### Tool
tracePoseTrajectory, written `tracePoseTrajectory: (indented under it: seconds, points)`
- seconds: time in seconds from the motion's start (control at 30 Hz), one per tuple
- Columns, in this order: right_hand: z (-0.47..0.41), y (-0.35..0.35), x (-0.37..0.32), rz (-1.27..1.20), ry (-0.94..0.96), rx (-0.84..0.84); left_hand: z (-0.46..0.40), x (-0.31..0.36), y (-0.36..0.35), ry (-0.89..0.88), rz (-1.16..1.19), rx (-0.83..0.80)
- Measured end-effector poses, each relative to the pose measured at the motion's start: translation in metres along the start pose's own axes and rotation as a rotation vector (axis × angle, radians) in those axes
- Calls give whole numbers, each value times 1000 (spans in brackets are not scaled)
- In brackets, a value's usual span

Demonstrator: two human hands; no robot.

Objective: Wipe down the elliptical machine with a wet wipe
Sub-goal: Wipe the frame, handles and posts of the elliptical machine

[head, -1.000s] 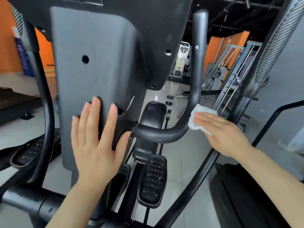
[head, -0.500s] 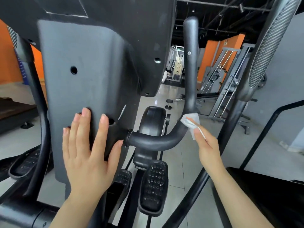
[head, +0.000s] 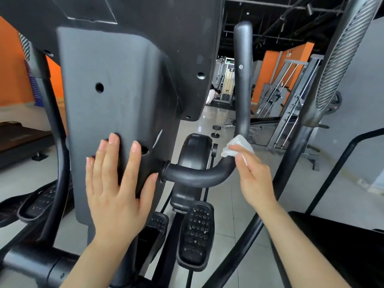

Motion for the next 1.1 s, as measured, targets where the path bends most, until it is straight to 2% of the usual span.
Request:
tracePoseTrajectory:
  seconds: [0.1, 0.17, 0.23, 0.27, 0.4, 0.43, 0.5, 0.6, 0.77, 0.93, 1.1]
  points:
    - [28, -17, -32, -1, 63, 6, 1, -1, 0, -6, 0, -2]
    - [45, -20, -44, 7, 147, -79, 1, -1, 0, -6, 3, 0]
    - [41, -7, -50, -48, 136, -164, 1, -1, 0, -4, 9, 0]
    - [30, 2, -49, -55, 136, -148, 1, 0, 0, -3, 11, 0]
    - [-52, 33, -47, 81, 287, 221, 1, 0, 0, -8, 4, 10]
    - [-76, 35, -44, 129, 322, 268, 0, 0, 0, -11, 2, 8]
    - [-118, 30, -32, 193, 331, 252, 0, 1, 0, -13, -3, -1]
    - [-127, 19, -8, 124, 239, 218, -1, 1, 1, -11, 0, -9]
    - [-78, 8, 25, 54, 211, 177, -1, 2, 0, -16, -25, -2]
    - [-23, -3, 38, -31, 41, 112, -1, 2, 1, -14, -37, 4]
    - [23, -22, 14, -324, -257, 248, -4, 4, 1, -12, -26, 5]
Point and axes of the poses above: each hand's wrist, its own z-axis away from the middle knuckle, its own y-axis out of the back of the hand, x = y × z, the point moved 1 cm from there along -z, towards the middle knuckle, and after that the axes turned 5 degrees about -z, right-handed, at the moved point
